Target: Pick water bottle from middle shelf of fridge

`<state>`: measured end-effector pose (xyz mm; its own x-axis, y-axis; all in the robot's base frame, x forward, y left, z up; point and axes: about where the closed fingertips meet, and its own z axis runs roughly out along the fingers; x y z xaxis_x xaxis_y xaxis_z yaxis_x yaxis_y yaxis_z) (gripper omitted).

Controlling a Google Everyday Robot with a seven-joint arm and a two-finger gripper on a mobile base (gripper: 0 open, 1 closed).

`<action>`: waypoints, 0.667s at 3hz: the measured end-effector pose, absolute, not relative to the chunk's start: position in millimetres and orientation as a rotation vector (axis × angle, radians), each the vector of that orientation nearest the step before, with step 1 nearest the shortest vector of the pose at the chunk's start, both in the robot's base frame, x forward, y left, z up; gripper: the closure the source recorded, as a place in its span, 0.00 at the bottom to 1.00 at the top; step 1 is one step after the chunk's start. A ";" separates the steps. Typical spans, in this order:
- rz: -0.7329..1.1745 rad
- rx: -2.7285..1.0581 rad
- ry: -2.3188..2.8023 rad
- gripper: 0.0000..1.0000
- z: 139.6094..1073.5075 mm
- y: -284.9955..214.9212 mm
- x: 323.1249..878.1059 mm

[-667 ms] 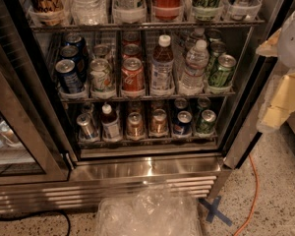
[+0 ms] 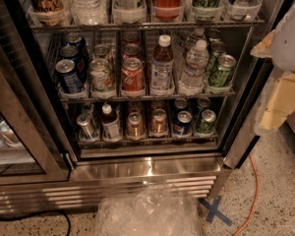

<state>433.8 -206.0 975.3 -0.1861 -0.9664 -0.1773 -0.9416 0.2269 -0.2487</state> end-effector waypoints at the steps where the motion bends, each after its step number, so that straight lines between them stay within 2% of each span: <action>1: -0.058 -1.799 2.155 0.00 970.3 -180.7 429.4; 2: 0.106 -1.734 2.066 0.00 960.1 -148.4 431.3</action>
Offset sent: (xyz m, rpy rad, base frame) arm -0.0049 0.1256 -0.0105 0.5618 -0.0190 0.1248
